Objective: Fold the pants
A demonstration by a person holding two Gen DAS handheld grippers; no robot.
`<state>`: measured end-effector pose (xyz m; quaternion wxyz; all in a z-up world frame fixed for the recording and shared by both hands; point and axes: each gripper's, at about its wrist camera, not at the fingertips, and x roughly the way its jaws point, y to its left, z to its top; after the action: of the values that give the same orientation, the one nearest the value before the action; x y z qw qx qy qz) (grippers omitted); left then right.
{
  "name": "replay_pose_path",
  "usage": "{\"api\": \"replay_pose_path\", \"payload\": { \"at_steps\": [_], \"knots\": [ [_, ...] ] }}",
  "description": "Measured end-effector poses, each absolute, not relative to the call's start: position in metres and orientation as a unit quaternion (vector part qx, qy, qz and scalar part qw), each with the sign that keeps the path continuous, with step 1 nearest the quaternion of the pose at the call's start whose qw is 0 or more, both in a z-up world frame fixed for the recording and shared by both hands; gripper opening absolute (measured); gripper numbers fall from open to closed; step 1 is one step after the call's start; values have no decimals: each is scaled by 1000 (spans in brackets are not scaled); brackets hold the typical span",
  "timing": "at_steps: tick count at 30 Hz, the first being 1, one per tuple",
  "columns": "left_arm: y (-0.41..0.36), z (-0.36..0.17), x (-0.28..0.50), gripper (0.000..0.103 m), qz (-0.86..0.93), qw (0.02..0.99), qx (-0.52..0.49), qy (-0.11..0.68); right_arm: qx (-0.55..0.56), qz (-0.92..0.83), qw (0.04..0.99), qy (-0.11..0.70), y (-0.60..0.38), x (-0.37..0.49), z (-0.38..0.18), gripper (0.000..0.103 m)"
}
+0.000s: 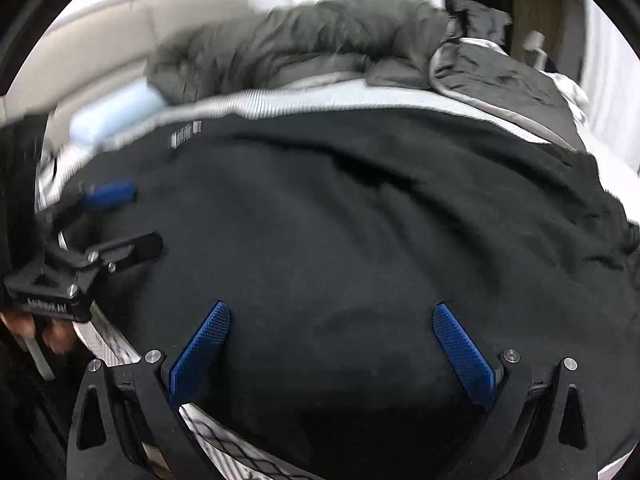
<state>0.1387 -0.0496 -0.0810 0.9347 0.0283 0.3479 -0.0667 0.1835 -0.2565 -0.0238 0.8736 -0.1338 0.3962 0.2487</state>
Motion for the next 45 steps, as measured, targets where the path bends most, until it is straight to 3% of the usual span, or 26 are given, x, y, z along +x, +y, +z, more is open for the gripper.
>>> {"api": "replay_pose_path", "payload": {
  "at_steps": [5, 12, 18, 23, 28, 32, 39, 45],
  "knots": [
    [-28, -89, 134, 103, -59, 937, 9, 344, -142, 187, 885, 403, -315, 191, -21, 103],
    [0, -85, 133, 103, -26, 936, -12, 352, -38, 10, 912, 407, -432, 211, -12, 101],
    [-14, -63, 138, 103, -48, 935, -9, 350, -56, 90, 932, 347, -374, 200, 20, 101],
    [-61, -57, 183, 103, -109, 917, -4, 383, -71, 204, 895, 390, -299, 234, 7, 101],
    [-90, -72, 221, 103, -87, 899, 37, 427, -142, 148, 880, 429, -269, 254, -24, 100],
    [-46, -75, 221, 103, -25, 902, 12, 430, -161, 64, 890, 421, -296, 252, -27, 101],
    [69, -69, 183, 103, 84, 902, -41, 420, -103, 9, 902, 418, -352, 245, -21, 101],
    [67, -35, 139, 102, 39, 925, -54, 374, -67, 114, 920, 370, -323, 225, 8, 101]
  ]
}}
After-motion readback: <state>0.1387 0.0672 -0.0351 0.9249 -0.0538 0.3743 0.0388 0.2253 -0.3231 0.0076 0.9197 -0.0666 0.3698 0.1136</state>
